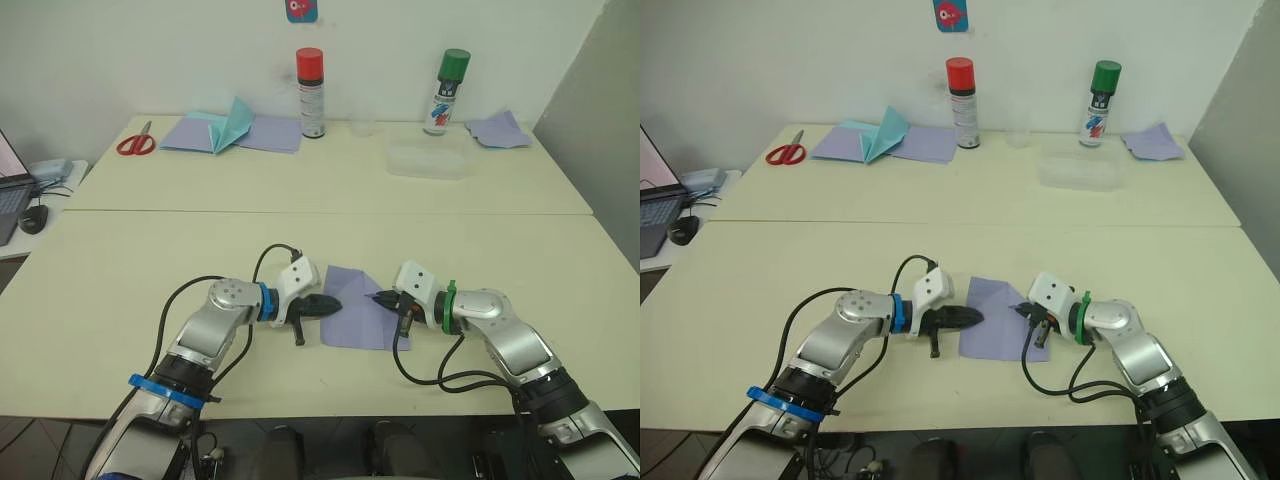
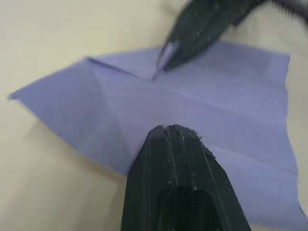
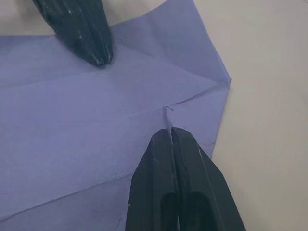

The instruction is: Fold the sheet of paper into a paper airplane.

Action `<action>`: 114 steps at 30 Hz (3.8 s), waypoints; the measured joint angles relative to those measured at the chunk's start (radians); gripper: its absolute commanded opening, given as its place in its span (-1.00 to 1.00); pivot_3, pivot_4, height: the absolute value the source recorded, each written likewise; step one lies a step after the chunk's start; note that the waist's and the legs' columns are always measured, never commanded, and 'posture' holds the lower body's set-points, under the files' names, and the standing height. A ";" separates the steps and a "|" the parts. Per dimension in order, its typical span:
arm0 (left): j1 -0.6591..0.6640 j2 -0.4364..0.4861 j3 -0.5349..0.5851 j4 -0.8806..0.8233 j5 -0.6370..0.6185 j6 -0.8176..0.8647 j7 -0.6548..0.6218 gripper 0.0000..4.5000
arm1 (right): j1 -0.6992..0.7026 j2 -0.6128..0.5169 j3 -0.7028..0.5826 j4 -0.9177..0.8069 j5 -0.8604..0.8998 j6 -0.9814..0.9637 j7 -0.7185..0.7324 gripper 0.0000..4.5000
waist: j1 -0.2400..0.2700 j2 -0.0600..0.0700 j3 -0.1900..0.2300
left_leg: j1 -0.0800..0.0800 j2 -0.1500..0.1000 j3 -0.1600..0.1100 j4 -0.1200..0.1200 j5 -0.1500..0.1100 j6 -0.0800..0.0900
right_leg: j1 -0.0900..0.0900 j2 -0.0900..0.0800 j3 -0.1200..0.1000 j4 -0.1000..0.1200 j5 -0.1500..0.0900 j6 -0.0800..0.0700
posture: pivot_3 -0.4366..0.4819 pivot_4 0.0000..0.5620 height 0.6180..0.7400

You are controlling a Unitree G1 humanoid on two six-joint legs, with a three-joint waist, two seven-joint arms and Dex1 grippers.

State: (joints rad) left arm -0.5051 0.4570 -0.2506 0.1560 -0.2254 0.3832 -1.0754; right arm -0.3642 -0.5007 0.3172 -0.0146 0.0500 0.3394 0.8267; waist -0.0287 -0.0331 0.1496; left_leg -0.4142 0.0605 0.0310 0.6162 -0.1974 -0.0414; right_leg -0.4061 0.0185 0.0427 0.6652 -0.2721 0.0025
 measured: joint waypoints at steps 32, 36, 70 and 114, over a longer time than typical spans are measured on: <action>-0.204 -0.239 -0.133 0.420 0.321 -0.329 0.218 -1.00 | 0.046 -0.029 -0.014 -0.164 0.038 0.148 0.060 -0.10 | -0.002 0.000 0.000 | -0.001 -0.001 -0.001 0.011 0.000 0.000 | 0.001 0.001 0.001 0.009 0.000 0.000 | -0.05 -0.47 1.00; -0.203 -0.238 -0.131 0.425 0.328 -0.329 0.225 -1.00 | 0.048 -0.061 -0.087 -0.261 0.121 0.251 0.075 -0.30 | -0.003 -0.001 0.000 | 0.003 0.000 -0.001 0.012 0.000 0.000 | 0.001 0.001 0.001 0.014 0.000 0.000 | -0.05 -0.47 1.00; -0.226 -0.243 -0.133 0.490 0.332 -0.385 0.222 -1.00 | 0.122 -0.070 -0.141 -0.207 0.127 0.330 -0.081 -0.98 | -0.003 -0.002 0.000 | 0.004 0.000 0.000 0.012 0.000 0.000 | 0.001 0.002 0.003 0.014 0.000 0.000 | -0.05 -0.47 1.00; -0.257 -0.284 -0.095 0.495 0.290 -0.225 0.239 -1.00 | 0.083 -0.001 -0.057 -0.175 0.088 0.286 -0.128 -0.98 | -0.007 -0.003 0.001 | 0.002 0.001 -0.001 0.012 0.000 0.000 | -0.001 0.003 0.002 0.013 0.000 0.000 | -0.05 -0.47 1.00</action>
State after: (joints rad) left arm -0.7624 0.1730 -0.3456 0.6513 0.0644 0.1586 -0.8369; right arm -0.2813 -0.5021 0.2606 -0.1899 0.1382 0.6258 0.6989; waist -0.0353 -0.0361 0.1511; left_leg -0.4121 0.0617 0.0296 0.6283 -0.1976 -0.0415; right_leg -0.4067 0.0213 0.0446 0.6782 -0.2722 0.0026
